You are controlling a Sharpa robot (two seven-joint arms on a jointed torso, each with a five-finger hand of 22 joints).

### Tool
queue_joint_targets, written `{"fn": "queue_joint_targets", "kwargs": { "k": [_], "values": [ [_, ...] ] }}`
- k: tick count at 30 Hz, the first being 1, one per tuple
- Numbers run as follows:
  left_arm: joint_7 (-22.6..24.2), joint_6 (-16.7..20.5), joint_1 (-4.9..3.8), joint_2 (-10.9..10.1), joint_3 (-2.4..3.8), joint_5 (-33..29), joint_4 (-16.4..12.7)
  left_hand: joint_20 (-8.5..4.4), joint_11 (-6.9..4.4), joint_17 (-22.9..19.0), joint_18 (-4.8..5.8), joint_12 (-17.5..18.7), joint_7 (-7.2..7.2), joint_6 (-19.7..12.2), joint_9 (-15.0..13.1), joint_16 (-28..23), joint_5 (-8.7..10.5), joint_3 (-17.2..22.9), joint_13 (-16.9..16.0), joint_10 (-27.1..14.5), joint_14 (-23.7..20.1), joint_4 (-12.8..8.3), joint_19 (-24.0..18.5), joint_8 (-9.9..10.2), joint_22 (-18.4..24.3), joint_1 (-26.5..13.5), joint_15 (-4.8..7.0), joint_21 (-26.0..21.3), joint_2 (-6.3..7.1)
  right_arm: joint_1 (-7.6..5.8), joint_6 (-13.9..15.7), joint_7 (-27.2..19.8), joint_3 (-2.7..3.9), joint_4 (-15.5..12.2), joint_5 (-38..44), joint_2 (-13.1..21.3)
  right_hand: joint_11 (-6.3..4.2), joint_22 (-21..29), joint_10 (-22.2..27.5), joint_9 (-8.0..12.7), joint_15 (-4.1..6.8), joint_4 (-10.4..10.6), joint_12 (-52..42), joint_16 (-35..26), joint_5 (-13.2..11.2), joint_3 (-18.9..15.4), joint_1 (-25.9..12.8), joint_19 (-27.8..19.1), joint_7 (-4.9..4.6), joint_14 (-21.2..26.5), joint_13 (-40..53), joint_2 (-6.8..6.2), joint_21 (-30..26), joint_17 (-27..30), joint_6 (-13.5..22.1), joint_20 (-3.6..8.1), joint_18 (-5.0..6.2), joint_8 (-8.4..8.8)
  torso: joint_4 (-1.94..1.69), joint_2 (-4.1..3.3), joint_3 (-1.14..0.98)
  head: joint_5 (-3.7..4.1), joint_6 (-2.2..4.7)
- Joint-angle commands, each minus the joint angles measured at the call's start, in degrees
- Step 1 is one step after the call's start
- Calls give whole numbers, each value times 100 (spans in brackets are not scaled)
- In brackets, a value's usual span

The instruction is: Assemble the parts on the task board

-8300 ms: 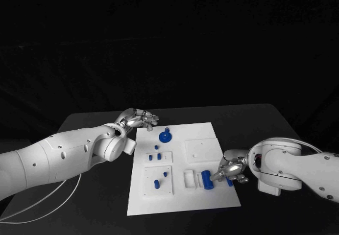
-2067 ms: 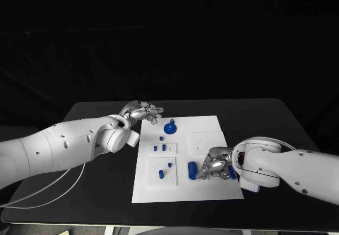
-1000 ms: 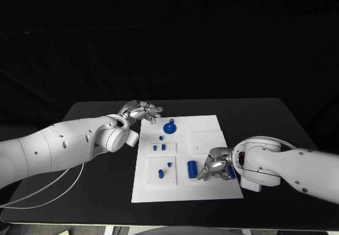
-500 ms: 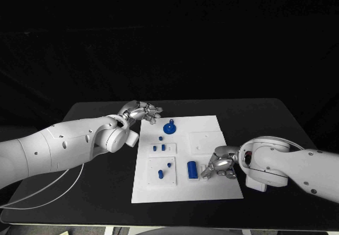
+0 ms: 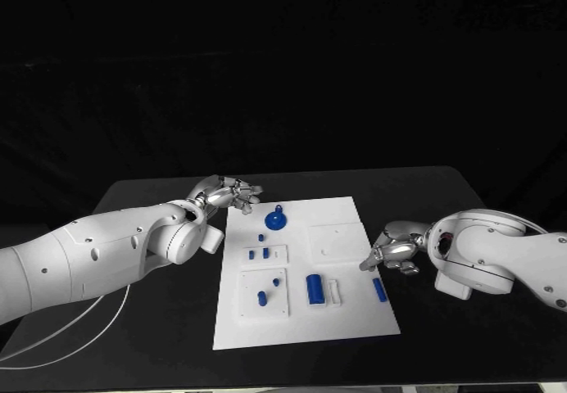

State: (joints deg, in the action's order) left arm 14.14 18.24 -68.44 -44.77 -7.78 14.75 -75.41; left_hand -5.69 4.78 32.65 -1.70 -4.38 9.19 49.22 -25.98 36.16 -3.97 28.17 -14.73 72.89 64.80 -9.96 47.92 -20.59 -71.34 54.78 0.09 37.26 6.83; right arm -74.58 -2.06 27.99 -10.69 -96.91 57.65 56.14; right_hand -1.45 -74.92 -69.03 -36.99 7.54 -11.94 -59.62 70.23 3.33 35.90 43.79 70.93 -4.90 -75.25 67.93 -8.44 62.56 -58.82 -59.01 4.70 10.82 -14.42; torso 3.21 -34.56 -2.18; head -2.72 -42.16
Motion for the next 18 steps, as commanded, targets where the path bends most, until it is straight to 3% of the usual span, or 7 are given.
{"fn": "queue_joint_targets", "kwargs": {
  "k": [1,7,13,18],
  "values": [
    [22,-95,-4,-5,5,-17,-18,3,23,12,-95,19,-9,-39,9,-38,-9,-35,10,-27,38,17,39,-34,-11,-19,-5,-29,-19,-16,-106,127,-6,-18,236,109,-26,-53,-56,-61,15,-18,-66,-21,-35,-38,99,35,25,-37,24,9,-8,-2,-108,7,418,-76,-7,-2,-3,91,25],
    [24,-78,-4,-11,5,-12,-15,5,23,20,-93,19,-10,-38,11,-49,-7,-45,10,-28,35,18,32,-36,-16,-29,-7,-35,-2,-15,-381,391,-48,7,529,203,-65,-57,-105,-215,51,-32,-160,-11,-37,-26,199,42,67,-39,91,30,-9,-6,-175,3,418,-181,8,-8,3,163,41],
    [26,-80,-4,-11,5,-11,-20,6,23,24,-93,19,-10,-37,12,-54,-7,-46,10,-28,33,19,29,-37,-18,-31,-9,-38,0,-5,-511,564,-168,49,952,181,-75,-61,-99,-290,58,-8,-157,-6,-42,-34,191,41,78,-39,91,19,-9,-8,-180,-6,418,-217,-6,-3,-5,204,30],
    [25,-83,-4,-19,5,-11,-21,6,23,27,-92,19,-11,-37,12,-58,-7,-47,10,-28,31,19,26,-37,-20,-33,-9,-40,2,104,-546,608,-187,66,1077,124,-80,-64,-66,-331,61,31,-105,-5,-44,-34,166,37,82,-36,54,15,-10,-8,-168,-14,418,-226,-5,-7,-4,226,19]
  ]
}}
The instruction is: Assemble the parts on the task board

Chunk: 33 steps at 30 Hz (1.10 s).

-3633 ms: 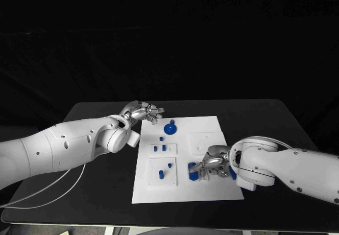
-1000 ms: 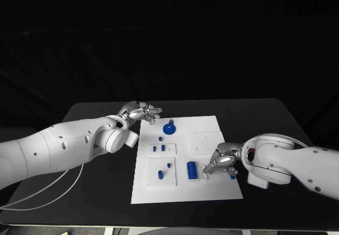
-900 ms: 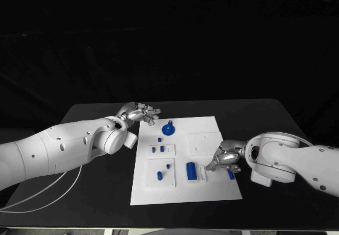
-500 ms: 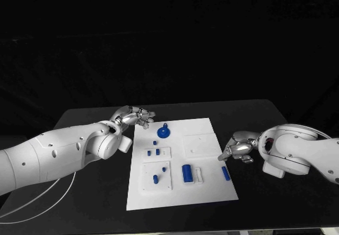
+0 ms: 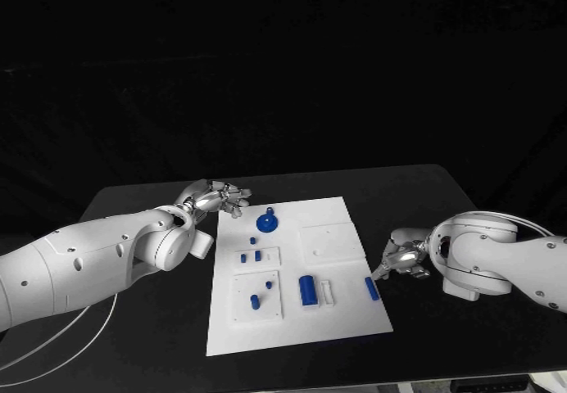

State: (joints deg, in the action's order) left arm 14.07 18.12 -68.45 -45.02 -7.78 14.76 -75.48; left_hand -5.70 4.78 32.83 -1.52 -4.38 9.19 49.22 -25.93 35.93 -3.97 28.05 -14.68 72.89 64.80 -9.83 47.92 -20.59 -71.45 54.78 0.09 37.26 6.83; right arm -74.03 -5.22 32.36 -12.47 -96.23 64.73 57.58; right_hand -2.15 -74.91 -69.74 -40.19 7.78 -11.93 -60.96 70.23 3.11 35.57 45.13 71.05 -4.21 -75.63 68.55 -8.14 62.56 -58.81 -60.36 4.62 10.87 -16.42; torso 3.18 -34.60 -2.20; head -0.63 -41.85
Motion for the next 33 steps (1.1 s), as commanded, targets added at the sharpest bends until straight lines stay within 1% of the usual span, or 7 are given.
{"fn": "queue_joint_targets", "kwargs": {
  "k": [1,10,14,18,23,26,33],
  "values": [
    [32,-73,-4,7,5,-12,-16,6,23,9,-110,19,-11,-37,8,-36,-7,-35,6,-27,31,7,26,-37,-9,-33,-10,-40,2,56,-230,171,-10,6,394,-33,-10,-65,5,-19,38,39,31,-6,-22,0,26,24,14,4,-10,-16,-11,-9,-30,-7,413,-27,-2,-4,-1,20,-17],
    [28,-83,-4,14,5,-12,-21,7,23,14,-110,19,-11,-37,9,-41,-6,-35,6,-28,30,8,24,-38,-12,-35,-10,-43,1,107,-264,155,-24,6,398,-139,-14,-68,7,-66,40,112,45,-7,-24,9,-18,18,17,7,-20,-17,-13,-7,-18,-16,413,-33,-7,-1,4,39,-39],
    [25,-81,-4,7,5,-12,-22,7,23,16,-110,19,-11,-37,9,-44,-7,-35,6,-28,30,9,23,-38,-14,-36,-11,-44,0,216,-255,131,-27,-2,397,-206,-15,-69,7,-77,40,125,48,-7,-24,14,-22,17,19,8,-22,-9,-12,-7,-18,-17,413,-35,-9,0,5,40,-52],
    [21,-91,-4,1,5,-12,-27,7,23,18,-110,19,-11,-38,10,-46,-7,-35,6,-28,30,10,22,-38,-15,-36,-11,-45,-1,312,-204,112,-27,12,397,-287,-17,-70,6,-88,41,132,50,-7,-24,22,-17,14,21,9,-24,9,-12,-6,-20,-18,413,-38,-9,-1,3,19,-62],
    [23,-94,-4,-5,5,-11,-28,7,23,20,-110,19,-11,-38,11,-47,-7,-35,6,-28,31,10,22,-38,-16,-36,-11,-46,-2,368,-133,124,-27,86,568,-377,-20,-74,6,-108,43,126,56,-10,-23,42,10,9,23,12,-28,58,-10,-4,-16,-19,413,-38,-13,-1,5,10,-69],
    [25,-98,-4,-10,5,-11,-34,7,23,22,-110,19,-11,-39,11,-49,-8,-34,6,-28,31,11,21,-38,-17,-35,-11,-46,-6,429,-82,118,-27,100,644,-435,-23,-77,4,-134,46,104,62,-11,-30,97,76,3,26,16,-33,83,-9,-2,-10,-17,413,-37,-11,0,8,3,-75],
    [24,-104,-4,-15,5,-11,-38,7,23,25,-110,19,-10,-40,12,-51,-9,-32,6,-29,32,11,21,-38,-19,-34,-11,-47,-11,483,-49,127,-27,139,926,-567,-22,-79,0,-158,46,92,68,-12,-30,158,137,3,25,16,-38,117,-6,0,-5,-18,413,-34,-9,0,6,-4,-85]
  ]
}}
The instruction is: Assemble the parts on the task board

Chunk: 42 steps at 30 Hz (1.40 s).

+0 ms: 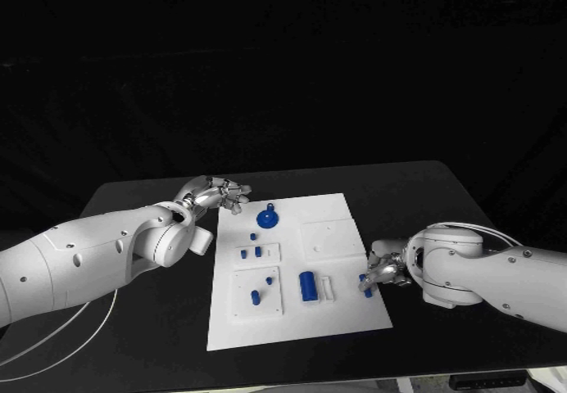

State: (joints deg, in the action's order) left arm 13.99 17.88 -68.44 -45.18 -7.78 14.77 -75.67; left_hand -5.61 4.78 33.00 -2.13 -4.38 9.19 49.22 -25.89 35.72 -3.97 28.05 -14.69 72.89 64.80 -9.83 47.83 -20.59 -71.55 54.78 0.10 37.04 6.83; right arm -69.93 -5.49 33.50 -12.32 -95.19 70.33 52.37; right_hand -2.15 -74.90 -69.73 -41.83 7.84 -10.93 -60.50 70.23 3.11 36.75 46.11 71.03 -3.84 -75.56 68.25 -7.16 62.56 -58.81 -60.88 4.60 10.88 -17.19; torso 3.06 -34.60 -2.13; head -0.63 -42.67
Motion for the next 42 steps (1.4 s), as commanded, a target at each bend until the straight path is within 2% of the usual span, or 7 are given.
{"fn": "queue_joint_targets", "kwargs": {
  "k": [1,9,15,20,31,35,42],
  "values": [
    [32,-80,-4,-2,5,-12,-19,-2,23,8,-49,19,-10,-40,8,-30,-9,-32,7,-29,32,12,30,-38,-10,-34,-11,-25,-11,80,-13,20,-42,45,491,-68,-22,-81,-1,3,39,-8,23,-12,-31,47,45,5,-13,9,-8,27,-5,0,47,-16,412,43,1,-1,-1,-5,-2],
    [19,-92,-4,-7,5,-12,-23,-1,23,12,-49,19,-10,-42,9,-33,-9,-32,7,-30,32,12,30,-38,-13,-34,-11,-27,-13,180,-29,53,-43,63,1057,-221,-17,-83,-1,-17,34,-1,29,-12,-31,49,29,5,-18,10,-13,-41,1,3,56,-25,412,50,6,-1,-5,-8,-10],
    [12,-99,-4,-17,5,-11,-23,-1,24,15,-49,20,-9,-43,10,-36,-9,-33,8,-31,33,13,29,-37,-15,-36,-12,-28,-14,194,-139,89,-45,7,1322,-242,-9,-78,12,-49,28,73,44,-16,-31,93,18,9,-26,8,-20,-241,-1,10,83,-32,412,74,9,1,-5,-17,-19],
    [8,-130,-4,-17,5,-11,-35,0,25,19,-49,20,-8,-45,12,-40,-7,-35,8,-33,32,15,28,-37,-17,-39,-12,-30,-14,198,-249,98,-46,-48,1457,-247,67,-68,48,60,-32,206,40,-26,-30,223,105,16,-109,6,-6,-482,-9,20,312,-23,412,283,7,-3,-5,-7,-22],
    [13,-130,-5,-17,5,-10,-46,0,25,24,-48,21,-7,-47,13,-45,-6,-36,8,-34,33,18,27,-37,-21,-43,-13,-32,-16,219,-426,113,-60,15,1611,-306,167,-60,94,243,-123,319,38,-42,-26,356,265,9,-213,9,0,-615,-24,27,533,-22,412,512,6,0,-2,-3,-40],
    [13,-134,-5,-16,5,-10,-47,0,25,27,-49,20,-7,-48,14,-46,-6,-36,8,-34,34,19,28,-37,-22,-43,-13,-32,-20,238,-412,115,-68,95,1553,-355,187,-66,103,330,-147,335,32,-49,225,532,404,3,-233,2,-3,-541,-25,30,507,-39,412,552,1,2,-5,-8,-44],
    [14,-127,-5,-25,5,-9,-50,0,25,29,-49,20,-7,-48,14,-48,-6,-34,8,-34,35,19,28,-37,-24,-41,-12,-33,-24,255,-286,109,-71,141,1502,-381,178,-101,93,424,-145,-124,11,-43,525,684,700,-32,-222,3,-9,-27,10,21,373,-76,412,539,5,-1,-4,-15,-51]
  ]
}}
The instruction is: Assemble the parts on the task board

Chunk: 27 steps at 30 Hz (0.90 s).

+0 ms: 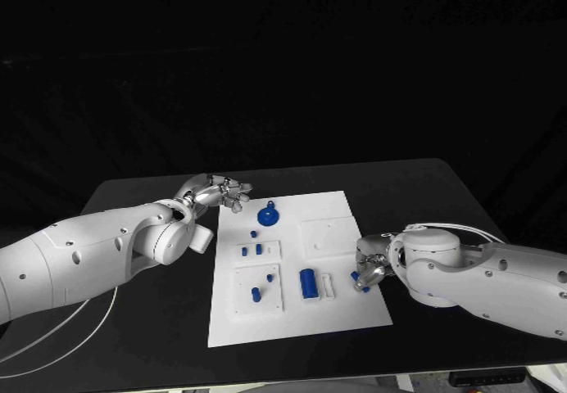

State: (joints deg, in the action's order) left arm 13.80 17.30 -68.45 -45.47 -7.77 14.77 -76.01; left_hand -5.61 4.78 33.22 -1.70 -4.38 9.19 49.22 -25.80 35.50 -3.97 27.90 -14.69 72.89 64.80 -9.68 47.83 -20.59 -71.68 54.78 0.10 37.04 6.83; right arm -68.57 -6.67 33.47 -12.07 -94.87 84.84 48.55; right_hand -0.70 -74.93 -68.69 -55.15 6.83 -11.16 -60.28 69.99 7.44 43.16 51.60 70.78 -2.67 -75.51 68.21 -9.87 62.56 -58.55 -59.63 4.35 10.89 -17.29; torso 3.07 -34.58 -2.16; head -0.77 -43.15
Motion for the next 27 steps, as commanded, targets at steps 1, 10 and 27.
{"fn": "queue_joint_targets", "kwargs": {
  "k": [1,10,27],
  "values": [
    [32,-71,-5,7,5,-10,-16,0,25,8,-92,20,-7,-48,5,-26,-6,-19,9,-34,35,4,28,-37,-10,-41,-12,-34,-24,119,-132,109,-96,116,-13,3,30,-101,-16,1778,-43,-196,-12,-19,132,76,173,-12,-334,-2,-12,316,17,-5,215,-69,411,544,5,-2,0,-2,-1],
    [27,-69,-5,2,5,-7,-20,-1,24,13,-93,20,-8,-47,6,-29,-7,-16,9,-33,37,2,28,-38,-13,-37,-12,-35,-30,119,-55,94,-94,142,-432,49,0,-93,-48,1836,-24,-228,-13,-21,96,154,57,-3,-300,-11,-37,438,33,-1,51,-129,411,495,1,0,-1,-12,1],
    [21,-62,-5,-12,5,8,-36,-1,24,25,-93,19,-8,-45,8,-36,-8,-16,9,-33,41,5,30,-41,-20,-38,-11,-37,-39,30,420,-67,-75,-70,-1095,193,-41,-85,-82,1941,15,42,-18,-21,131,418,-169,23,-259,-21,-65,507,46,8,-85,-145,411,467,4,-1,2,-22,14]
  ]
}}
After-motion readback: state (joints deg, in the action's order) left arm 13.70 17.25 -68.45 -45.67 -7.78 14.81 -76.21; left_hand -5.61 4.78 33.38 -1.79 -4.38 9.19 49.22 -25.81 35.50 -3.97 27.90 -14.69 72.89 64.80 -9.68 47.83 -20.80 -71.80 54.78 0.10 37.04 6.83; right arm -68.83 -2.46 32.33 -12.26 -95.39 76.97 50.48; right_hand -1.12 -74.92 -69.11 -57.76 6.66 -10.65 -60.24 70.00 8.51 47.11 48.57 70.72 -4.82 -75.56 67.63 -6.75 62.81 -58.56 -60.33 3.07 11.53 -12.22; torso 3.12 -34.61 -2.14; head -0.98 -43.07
